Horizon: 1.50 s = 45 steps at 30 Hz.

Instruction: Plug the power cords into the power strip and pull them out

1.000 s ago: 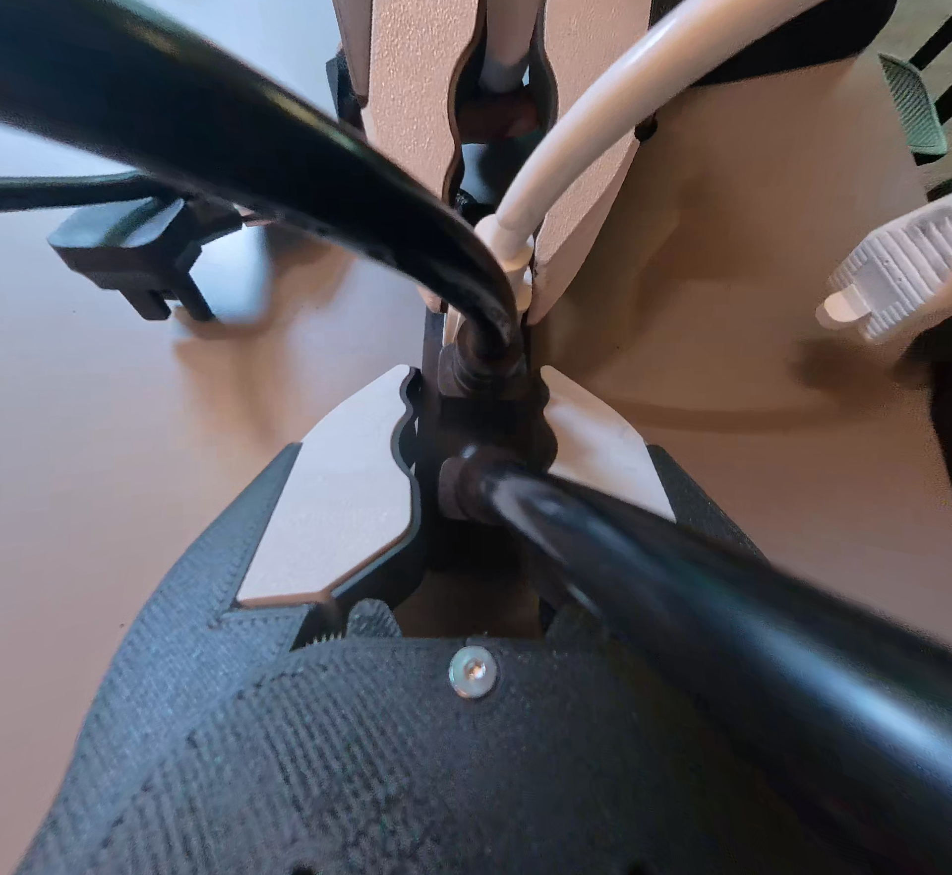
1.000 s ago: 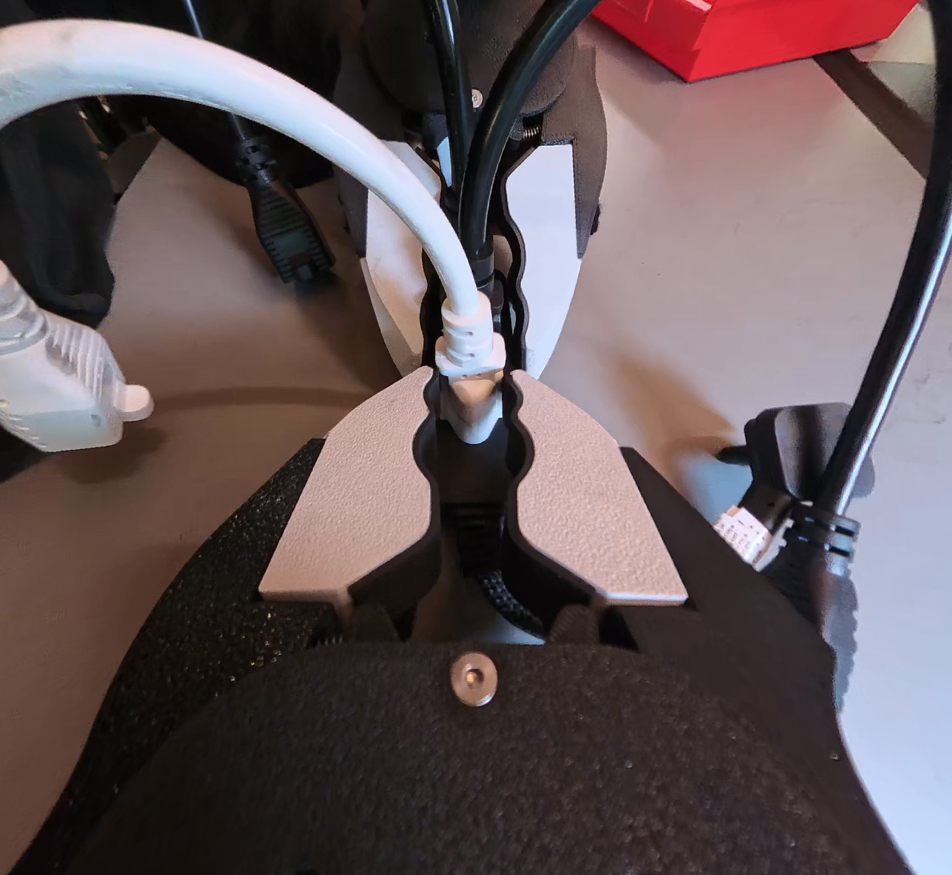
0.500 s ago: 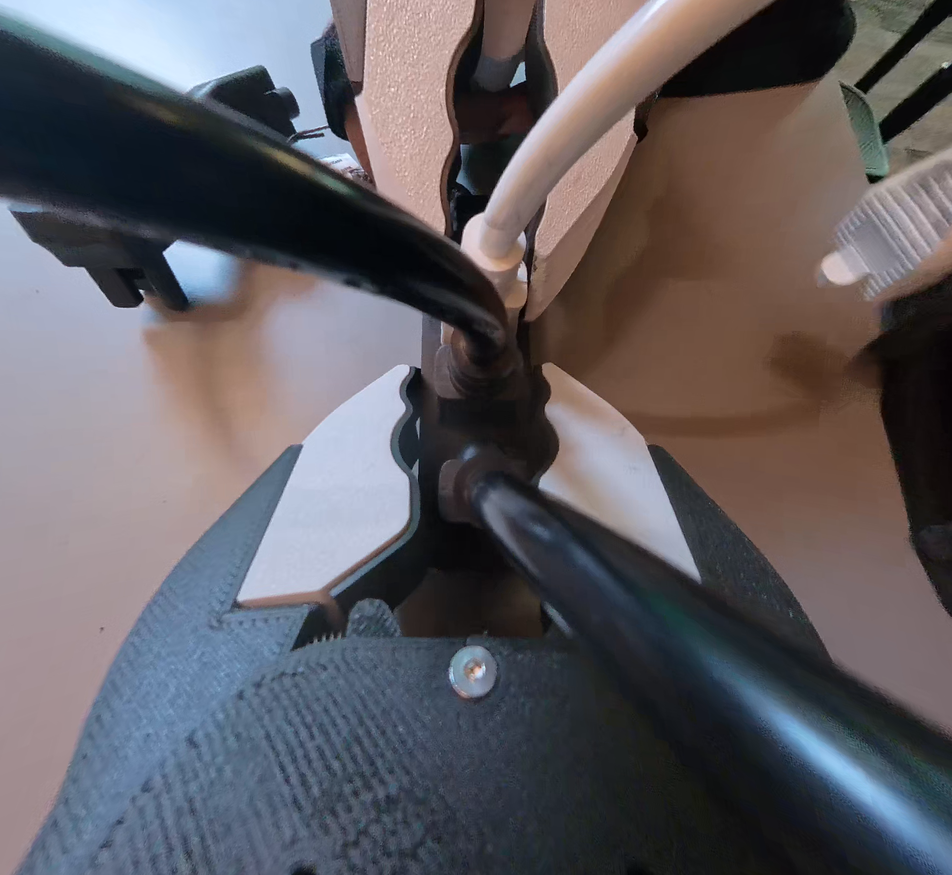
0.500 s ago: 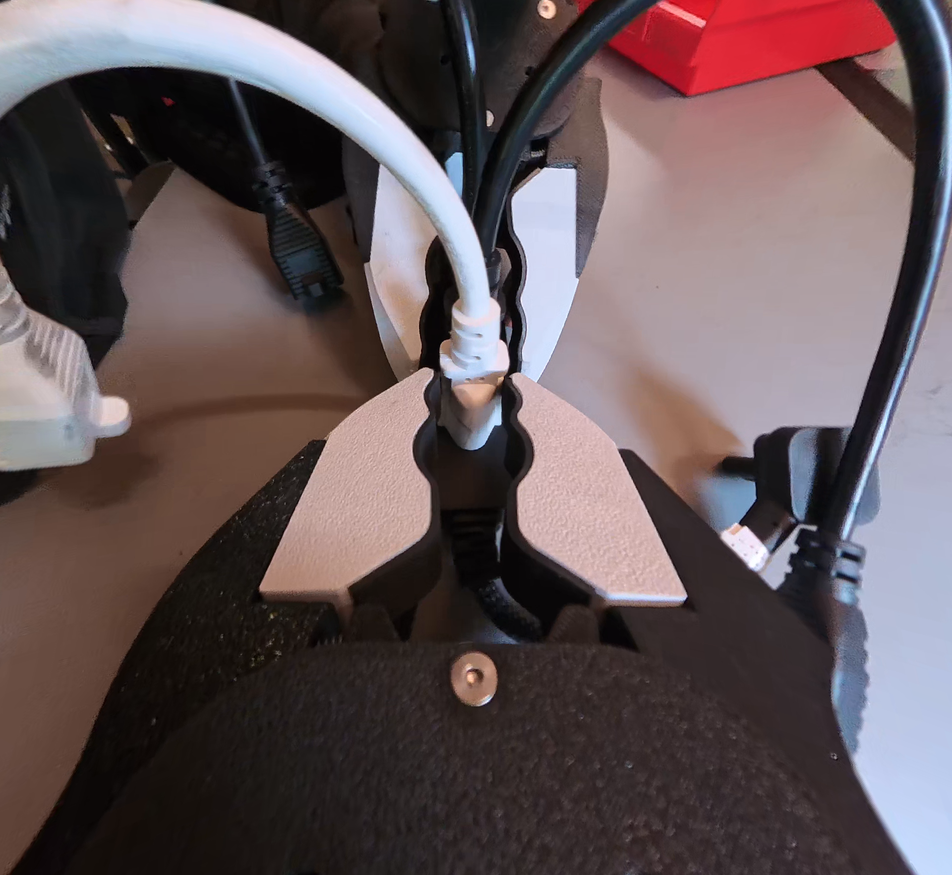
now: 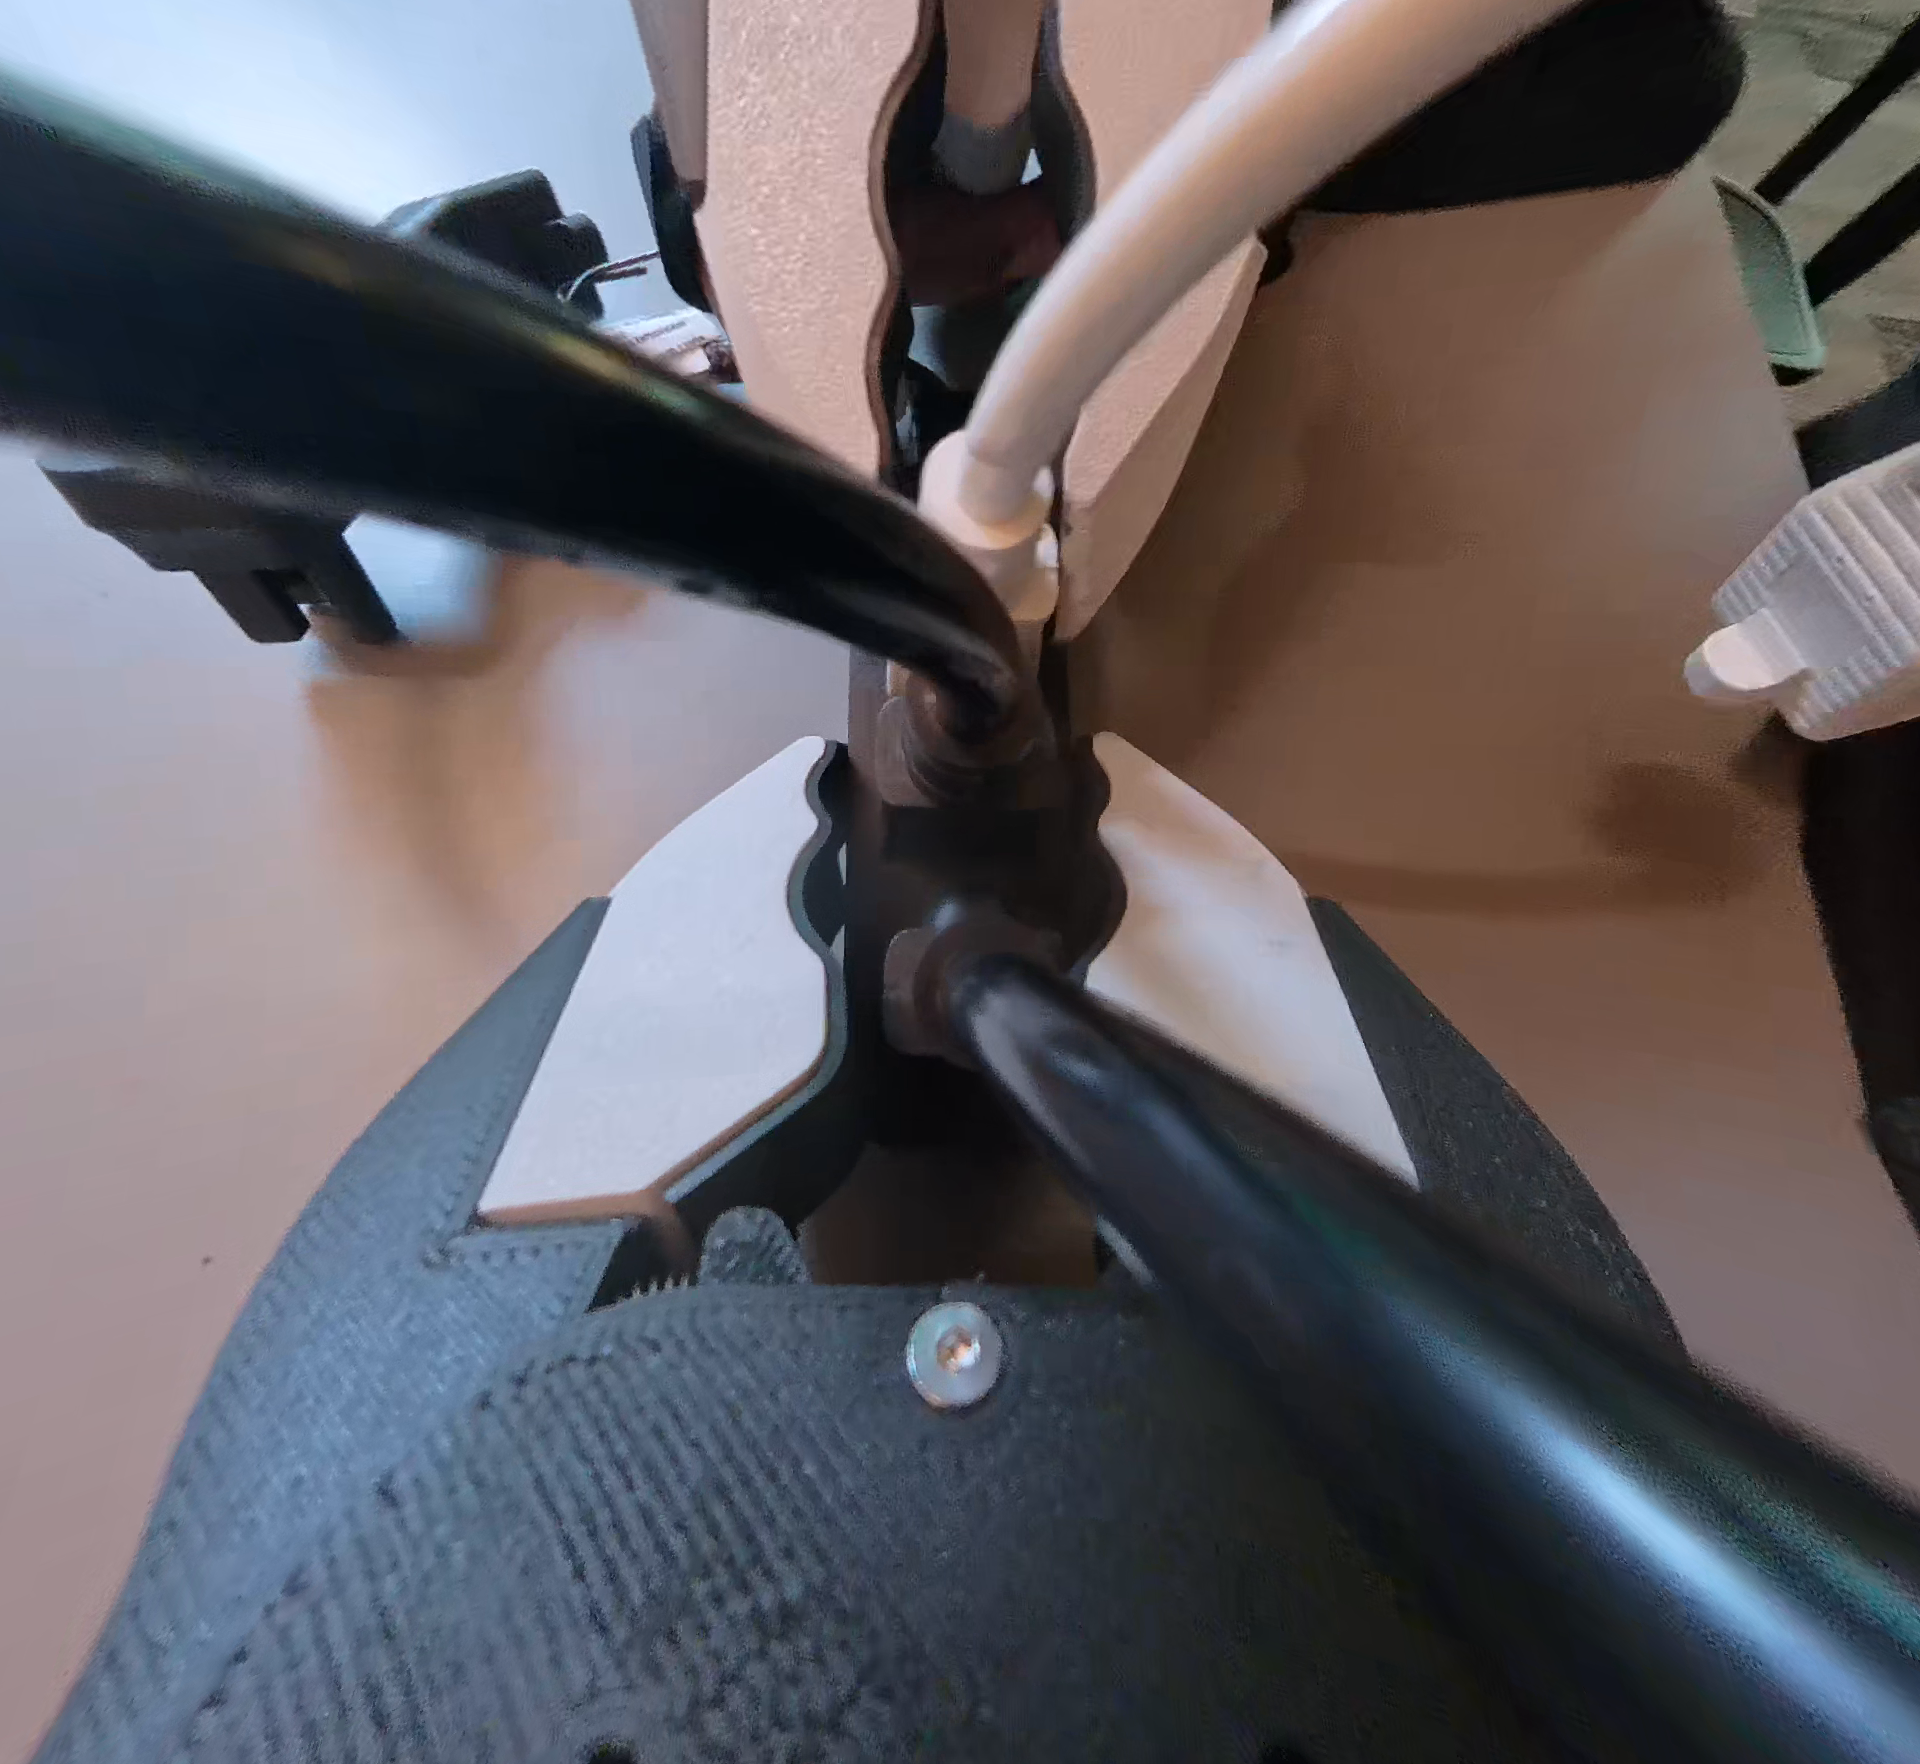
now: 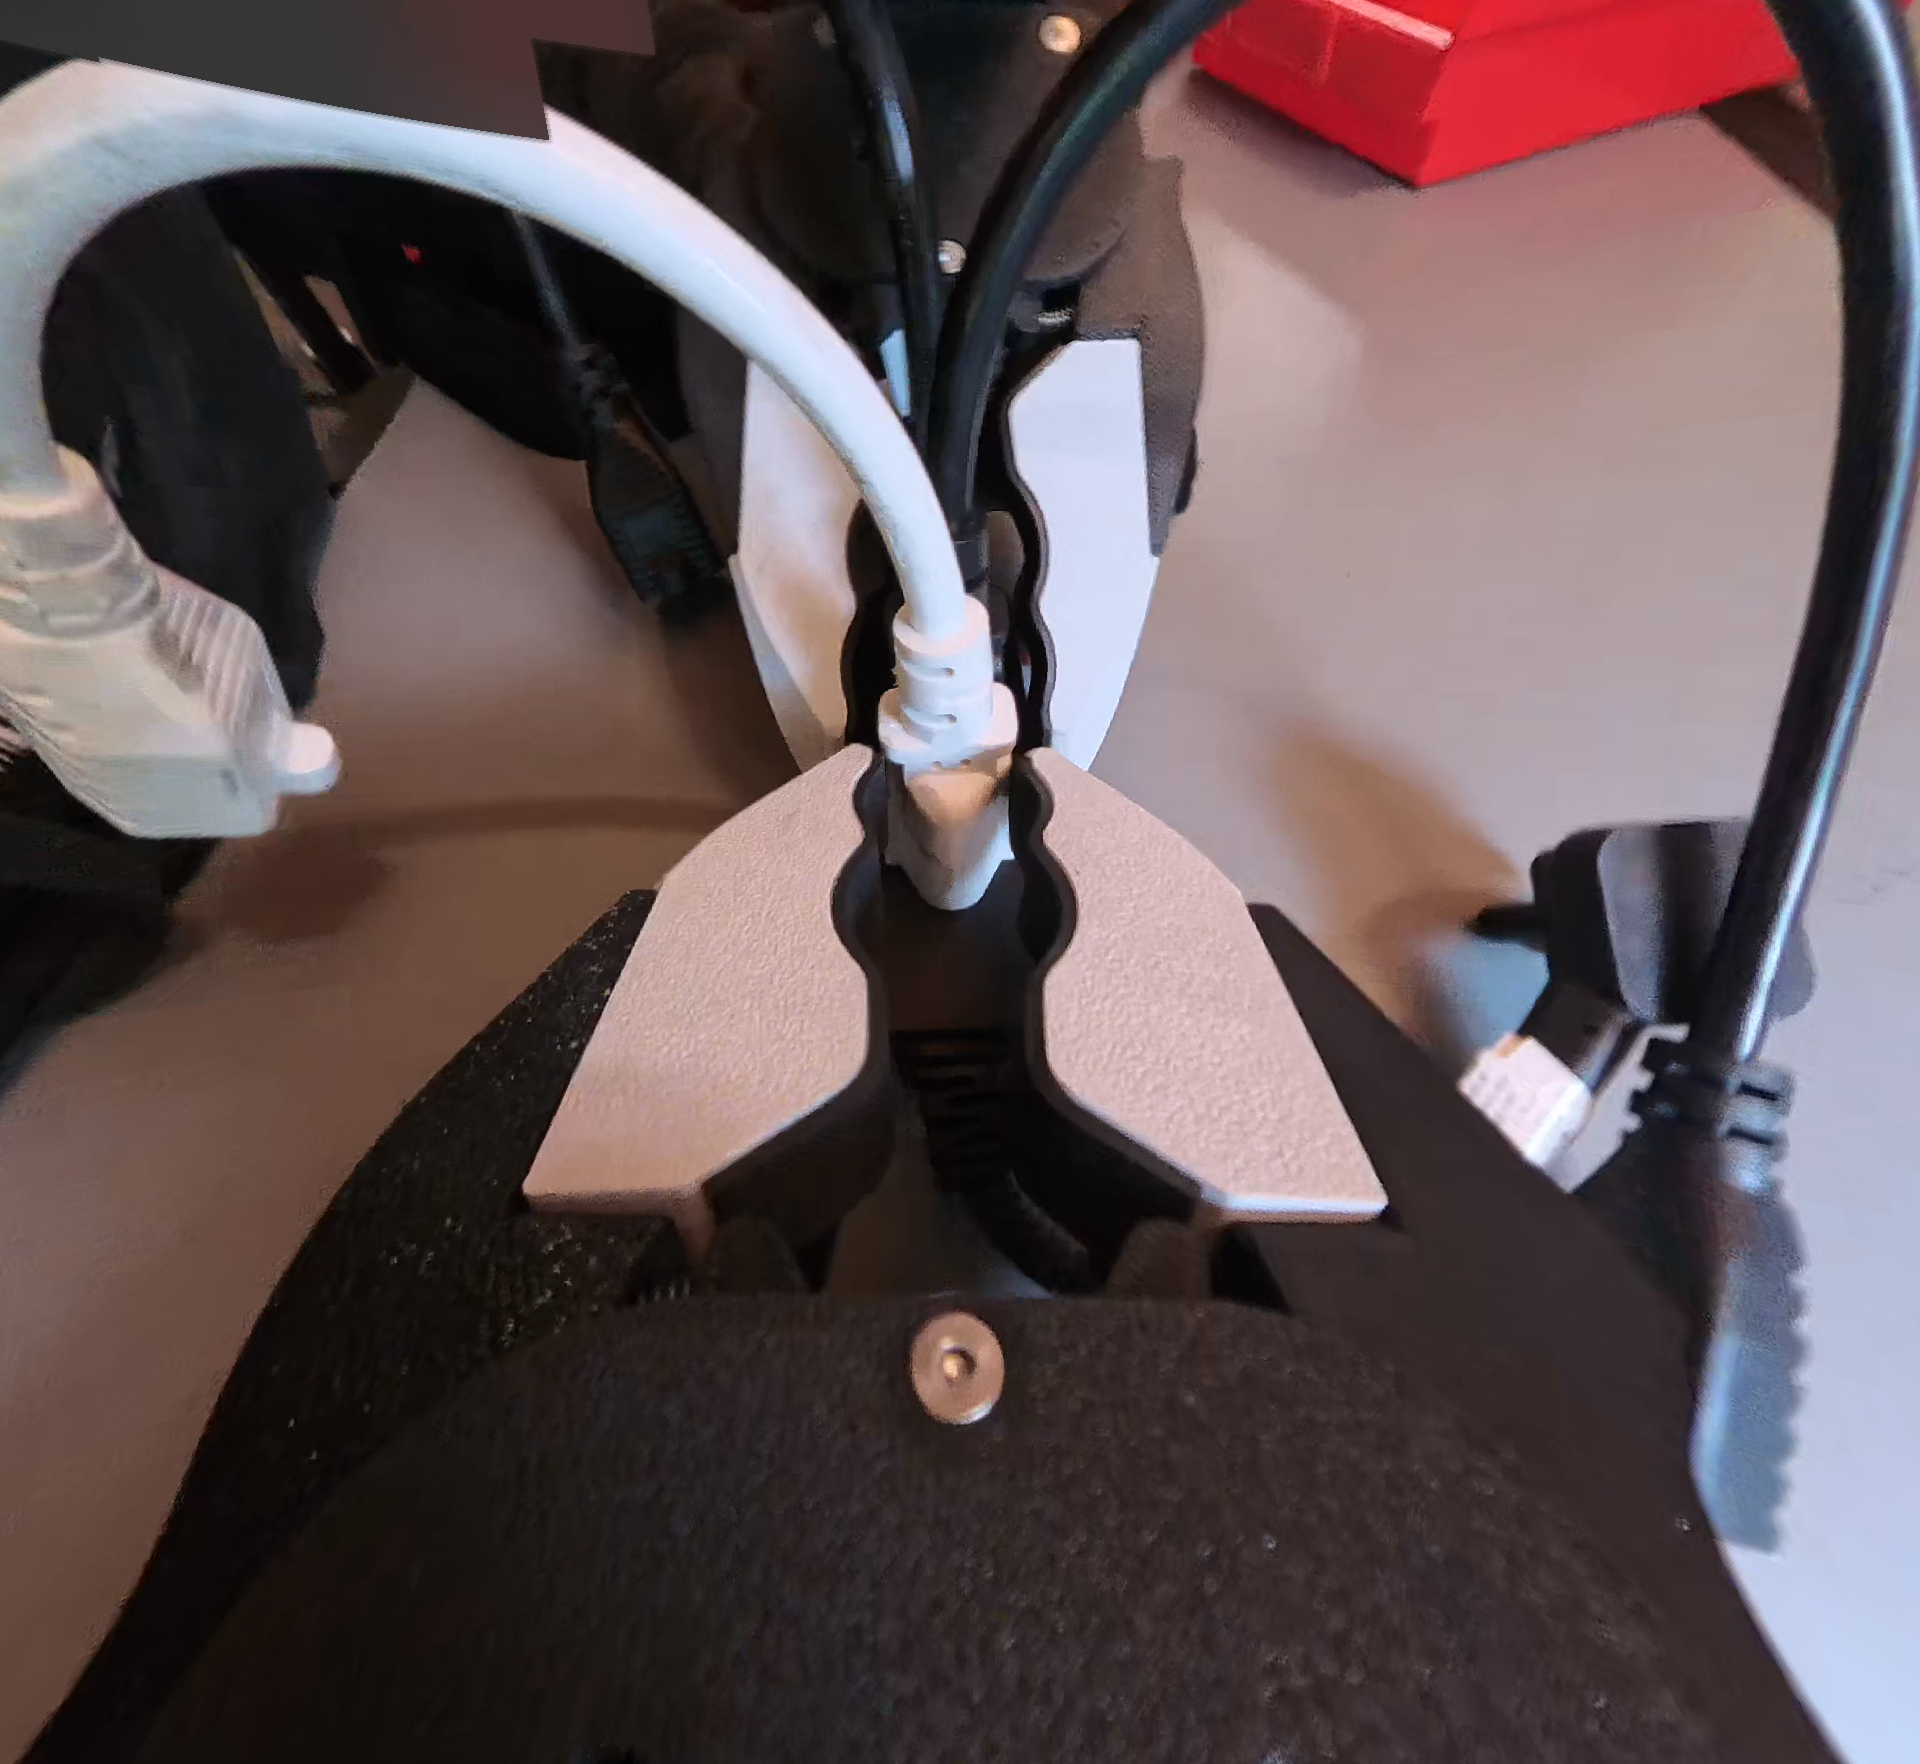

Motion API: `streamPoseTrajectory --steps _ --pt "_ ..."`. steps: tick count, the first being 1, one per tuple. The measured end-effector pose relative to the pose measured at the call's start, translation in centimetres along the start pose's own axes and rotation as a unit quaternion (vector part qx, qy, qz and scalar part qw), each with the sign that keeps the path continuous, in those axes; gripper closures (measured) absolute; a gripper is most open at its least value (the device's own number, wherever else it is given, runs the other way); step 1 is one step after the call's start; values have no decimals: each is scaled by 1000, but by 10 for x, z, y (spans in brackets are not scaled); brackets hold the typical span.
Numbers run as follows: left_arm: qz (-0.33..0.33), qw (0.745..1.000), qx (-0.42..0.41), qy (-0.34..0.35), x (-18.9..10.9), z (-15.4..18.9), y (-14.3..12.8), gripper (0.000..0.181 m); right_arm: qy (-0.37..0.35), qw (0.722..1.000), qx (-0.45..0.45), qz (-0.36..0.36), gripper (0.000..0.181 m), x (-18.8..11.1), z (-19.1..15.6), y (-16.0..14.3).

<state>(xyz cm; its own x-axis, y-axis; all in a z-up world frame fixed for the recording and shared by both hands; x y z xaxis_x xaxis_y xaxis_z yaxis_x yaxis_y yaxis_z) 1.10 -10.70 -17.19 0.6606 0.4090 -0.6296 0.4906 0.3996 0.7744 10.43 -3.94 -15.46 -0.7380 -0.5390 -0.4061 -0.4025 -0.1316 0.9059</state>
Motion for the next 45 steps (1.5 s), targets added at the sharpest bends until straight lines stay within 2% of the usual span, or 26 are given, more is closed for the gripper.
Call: streamPoseTrajectory --steps 2,7,11,15,16,19,21,23,25,30,33,35,37,42,45 --pt "-2 1000 0 7 0 1 0 139 14 1000 21 1 160 0 3 0" --pt "-4 1000 13 -9 1 2 -1 138 -4 999 -34 -2 160 -1 -8 -1" --pt "-28 999 -2 15 2 -1 1 138 18 999 44 -11 160 -1 7 -2" --pt "-34 999 13 -1 2 1 -1 138 -15 999 -40 -24 160 0 -8 -1" --pt "-34 999 13 -1 2 3 -1 138 -13 998 -45 -29 160 0 -9 -1" --pt "-36 999 -11 11 2 -3 1 138 1 1000 19 -13 159 -2 4 -3" --pt "-38 999 2 6 2 -4 0 138 -16 1000 -4 -21 160 -1 0 -1" --pt "-34 999 7 -1 2 0 -1 138 -19 999 -35 -29 160 -1 -7 -1" --pt "-30 1000 -5 5 2 -1 0 138 -4 1000 -1 -13 159 -2 0 -4" --pt "-20 999 -20 16 -1 -4 0 139 -6 1000 0 -21 158 0 3 -3" --pt "2 999 -17 27 -16 -3 7 145 -10 1000 7 -18 158 -1 3 -4" --pt "-22 999 8 36 -25 0 9 153 -13 1000 9 -18 158 -1 4 -4" --pt "-84 995 25 46 -25 1 5 156 -10 1000 12 -19 158 0 4 -4" --pt "-150 988 24 41 -22 0 8 157 -8 1000 7 -21 158 0 4 -4" --pt "-165 986 25 26 -21 -1 10 157 -9 1000 6 -19 158 -1 4 -4"
Point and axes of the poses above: each gripper's, where its closed fingertips meet, x out along the fingers, y out of its top, z = x × y across the jaws, the point moved 7 cm from there along -x, back along the fingers, and after that the axes turned 3 degrees about x, right-handed, at the moved point
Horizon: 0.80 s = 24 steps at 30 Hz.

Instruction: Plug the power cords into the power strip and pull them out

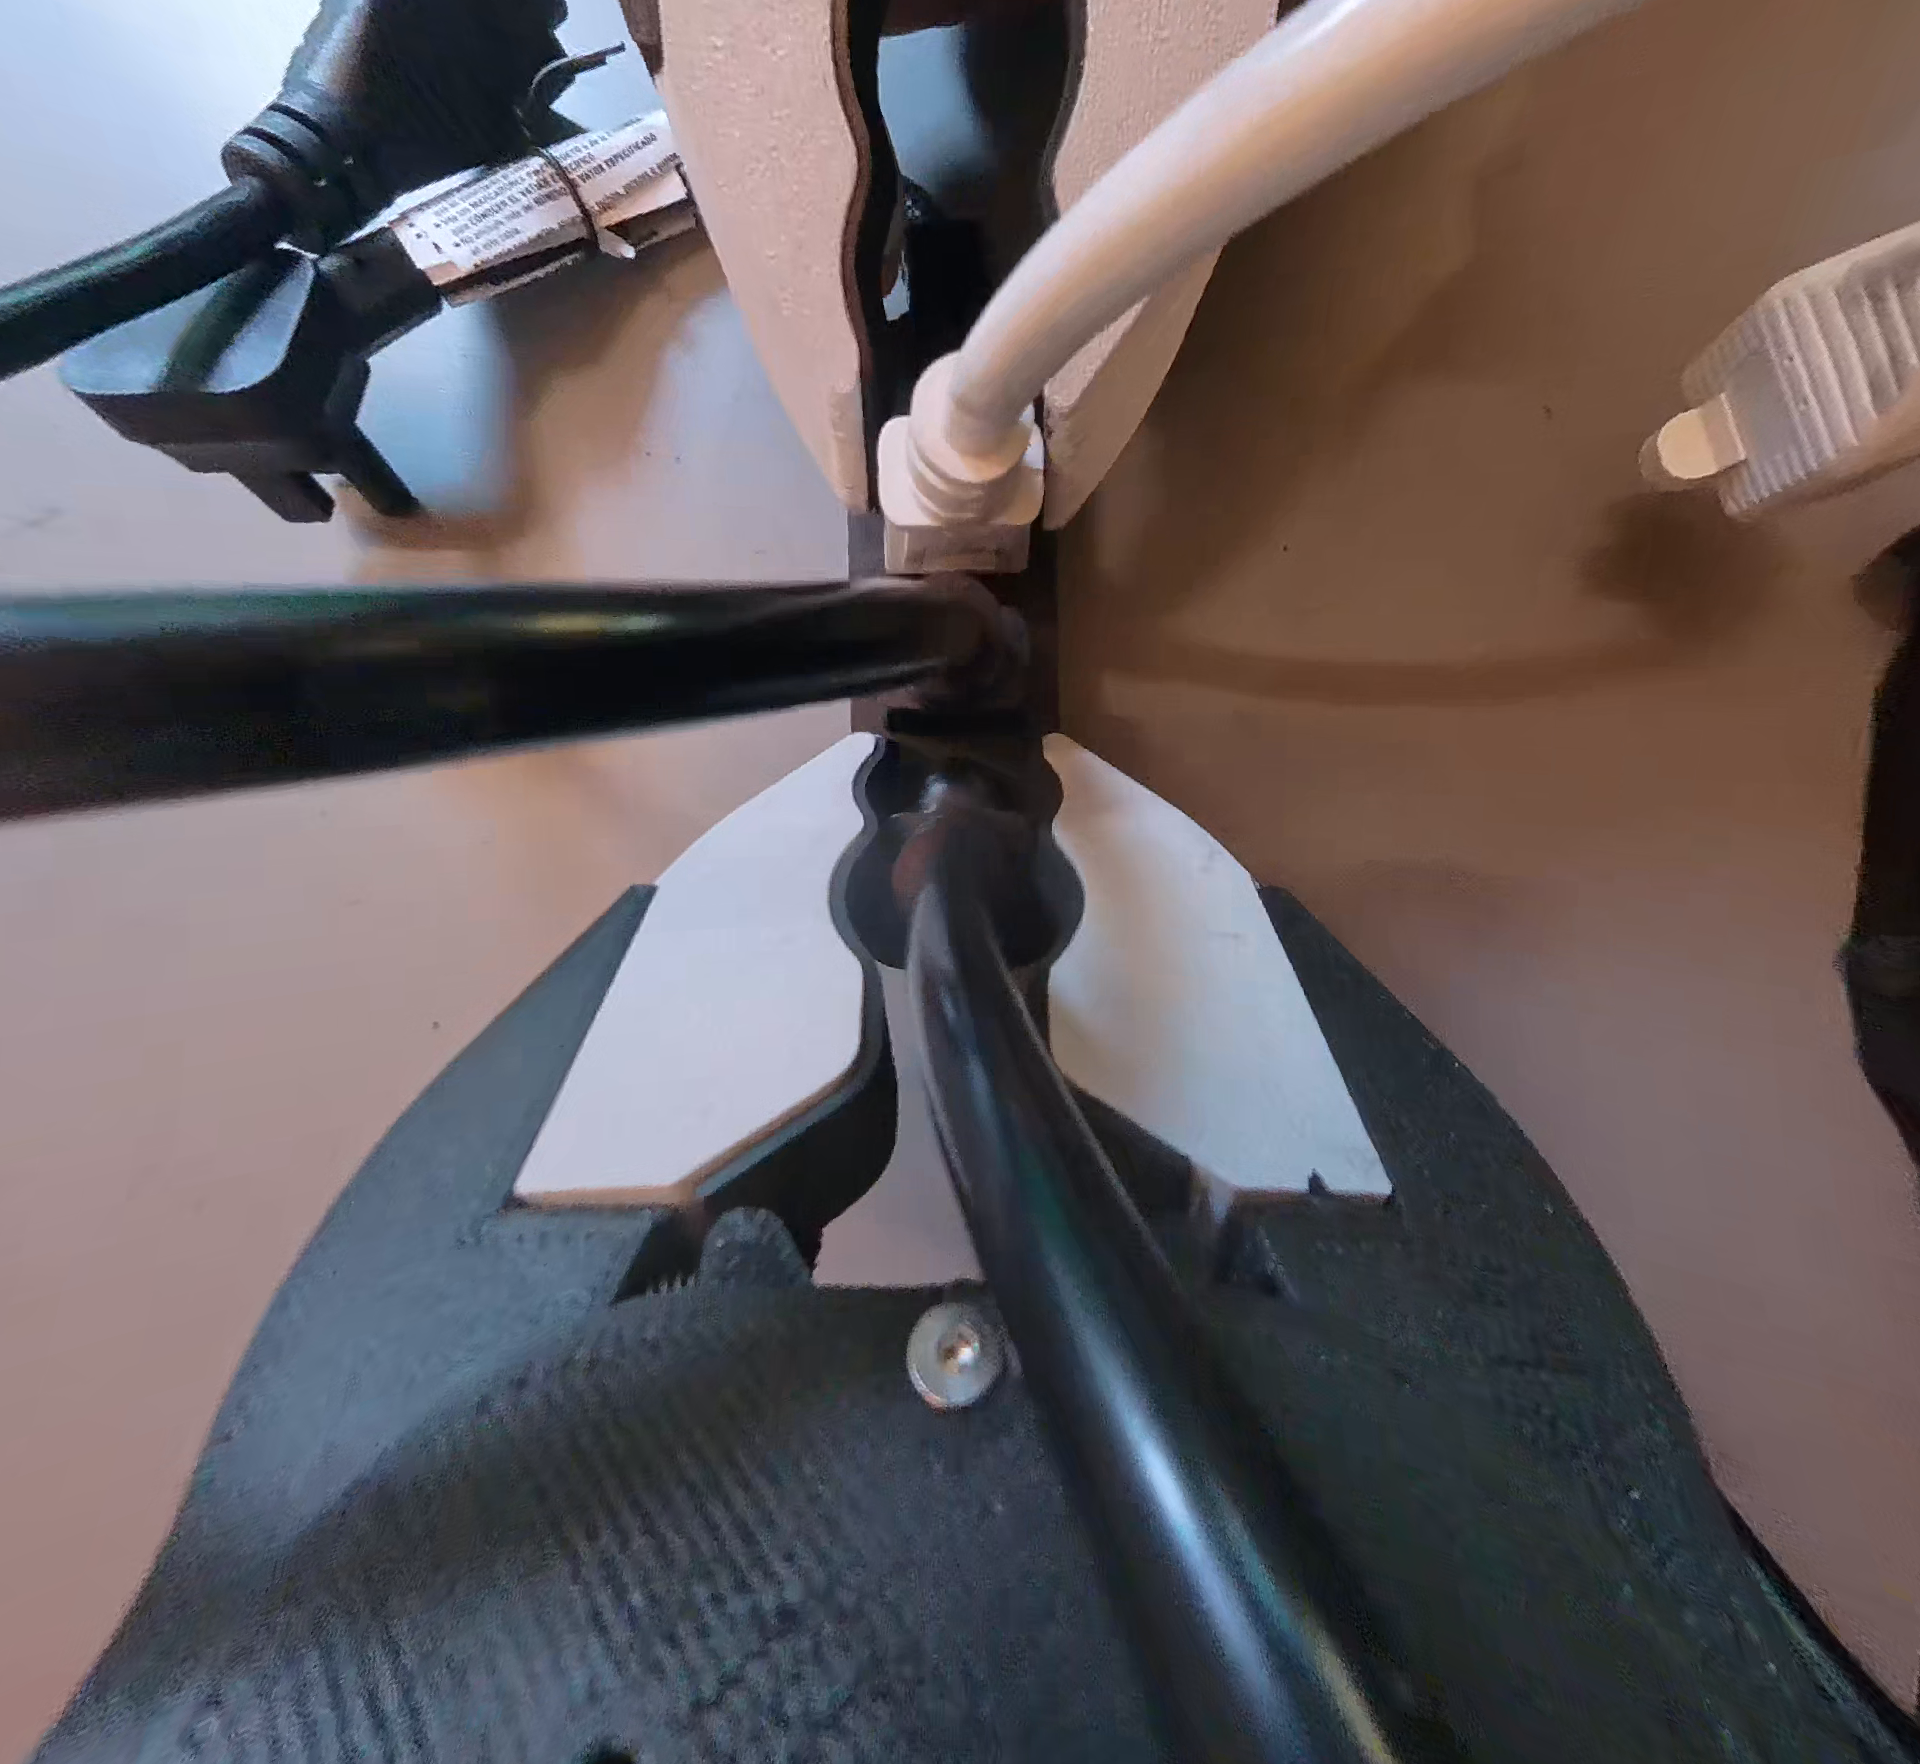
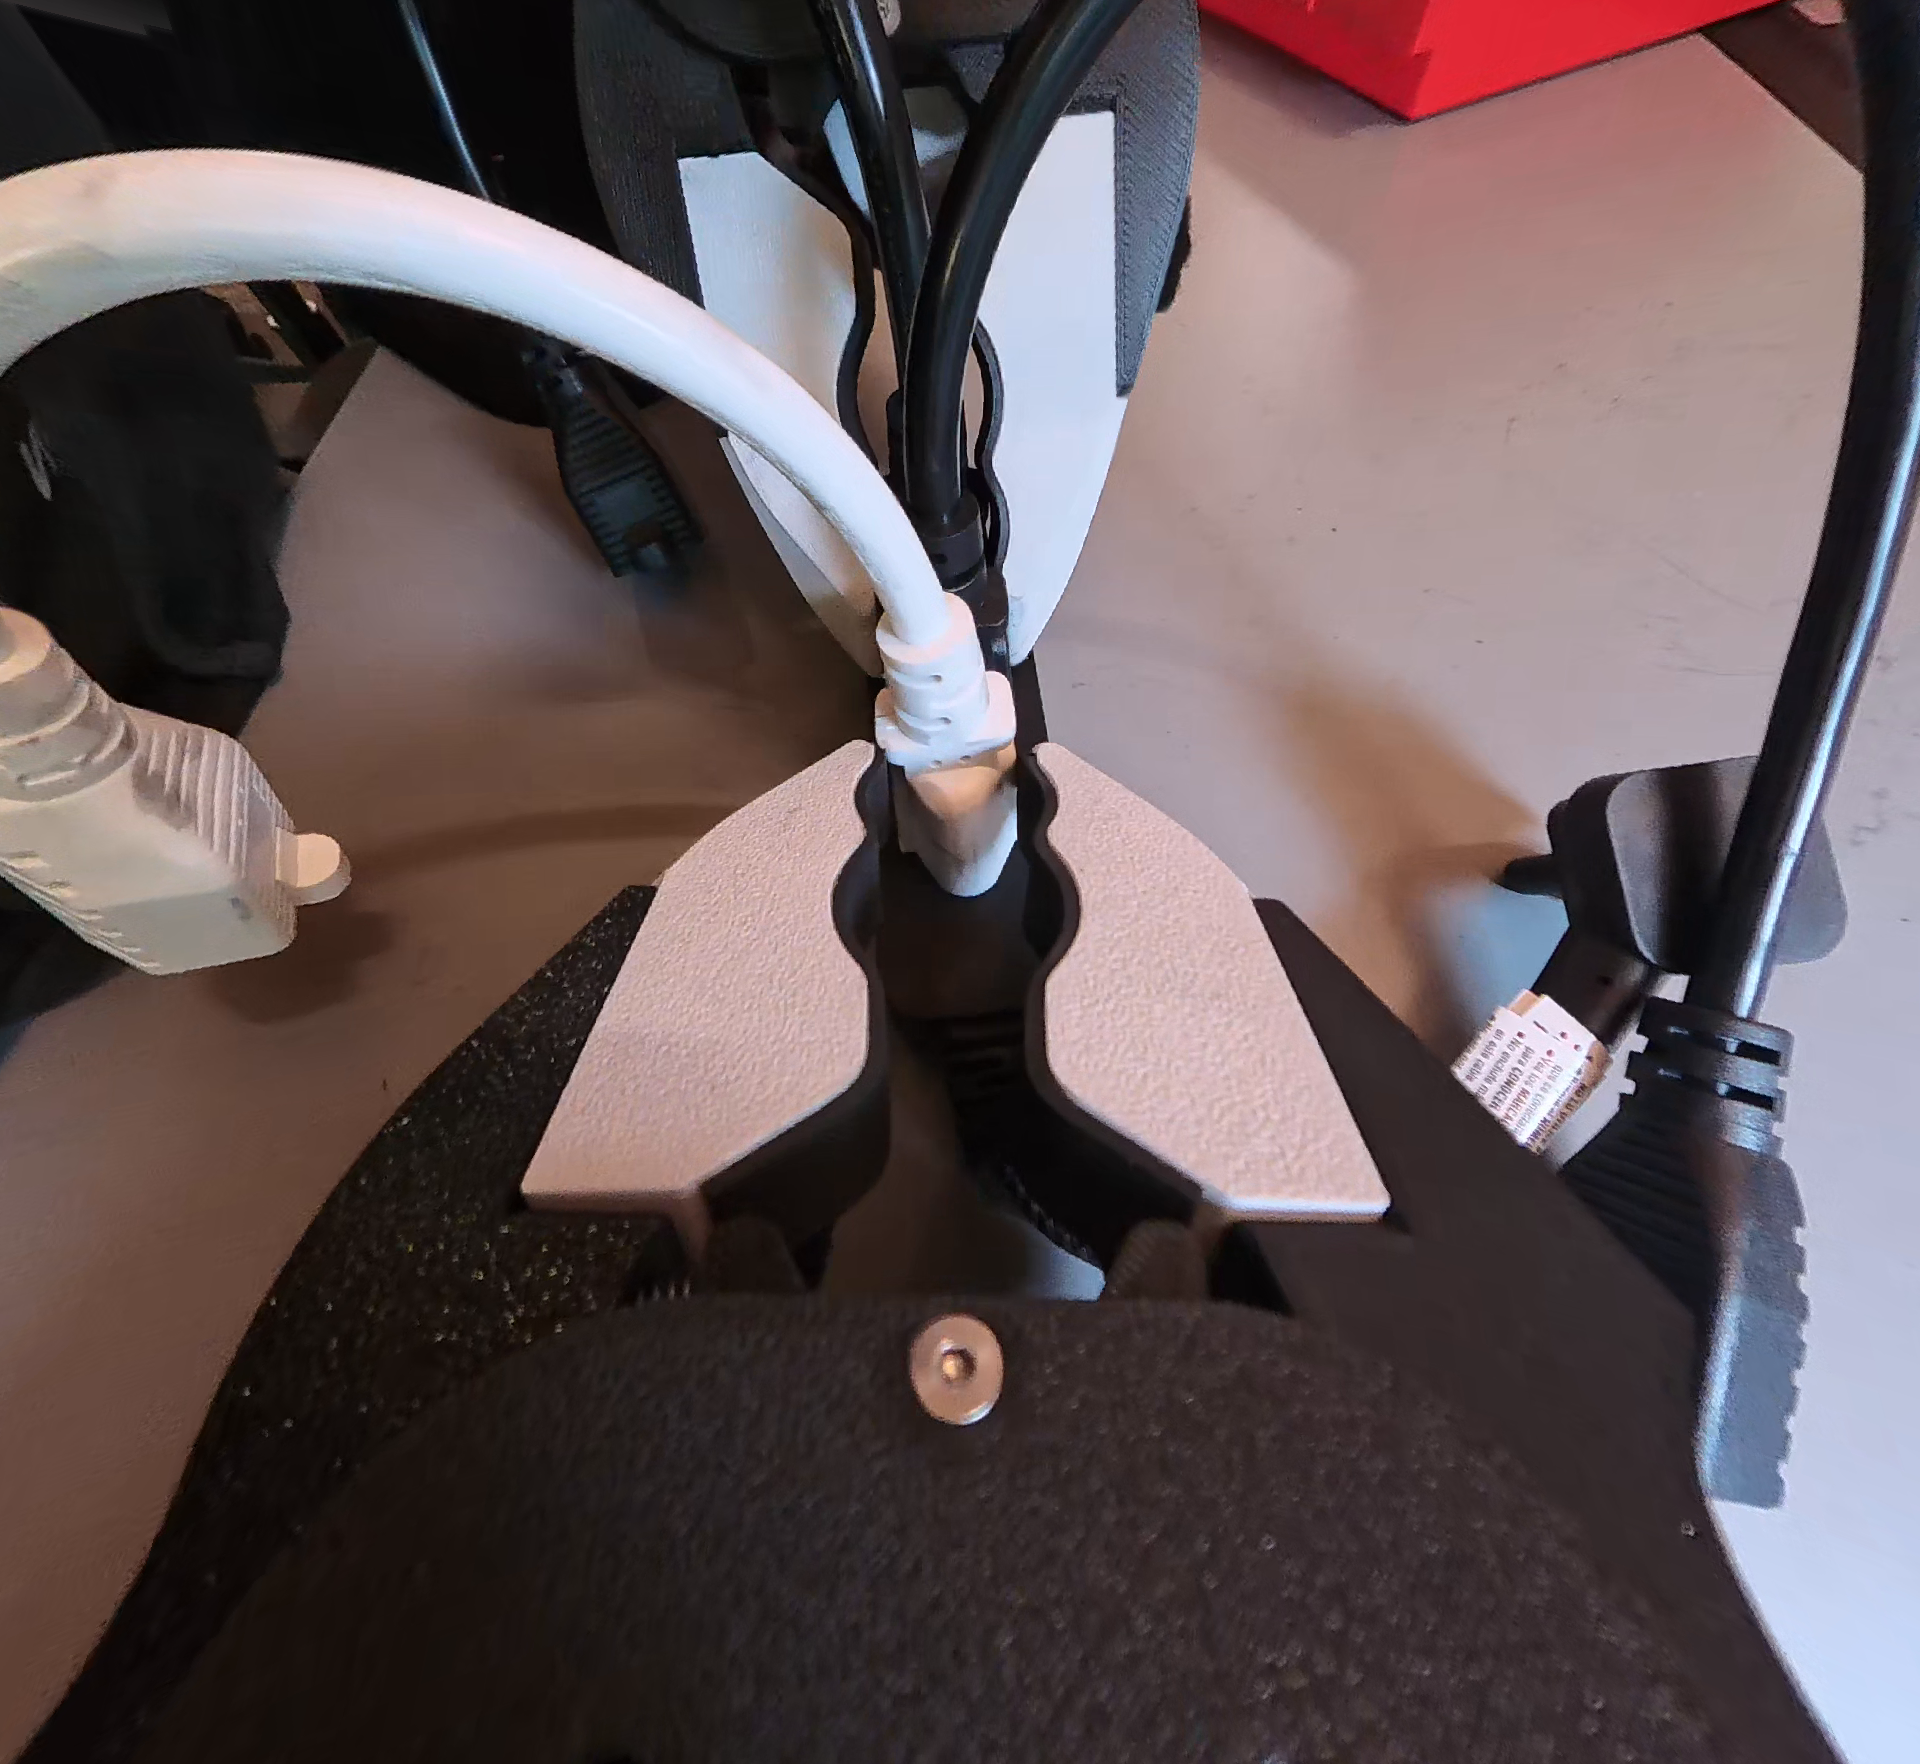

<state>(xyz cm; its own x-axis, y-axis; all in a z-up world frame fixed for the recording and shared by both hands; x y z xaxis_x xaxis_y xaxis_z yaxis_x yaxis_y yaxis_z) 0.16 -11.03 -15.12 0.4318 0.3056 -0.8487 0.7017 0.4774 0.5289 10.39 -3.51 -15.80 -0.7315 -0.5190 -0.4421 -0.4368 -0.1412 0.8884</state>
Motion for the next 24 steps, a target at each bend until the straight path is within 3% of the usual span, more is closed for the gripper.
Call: streamPoseTrajectory --steps 5,10,13,16,21,24 --pt "-13 999 -14 -33 -1 -1 0 157 -15 1000 -17 2 160 2 -10 2" --pt "-25 999 -18 -23 -1 -4 1 158 -9 998 53 17 161 1 3 2" --pt "-30 998 -25 -48 -1 2 0 158 -5 1000 -15 12 161 3 -14 3" --pt "-36 999 -27 -30 -1 -1 1 159 -9 1000 23 19 161 2 -4 3" --pt "-50 997 -26 -56 -1 2 1 159 -1 999 -42 21 162 5 -19 5" --pt "-51 998 -26 -32 -2 -2 2 158 -5 999 27 28 161 3 -3 5"
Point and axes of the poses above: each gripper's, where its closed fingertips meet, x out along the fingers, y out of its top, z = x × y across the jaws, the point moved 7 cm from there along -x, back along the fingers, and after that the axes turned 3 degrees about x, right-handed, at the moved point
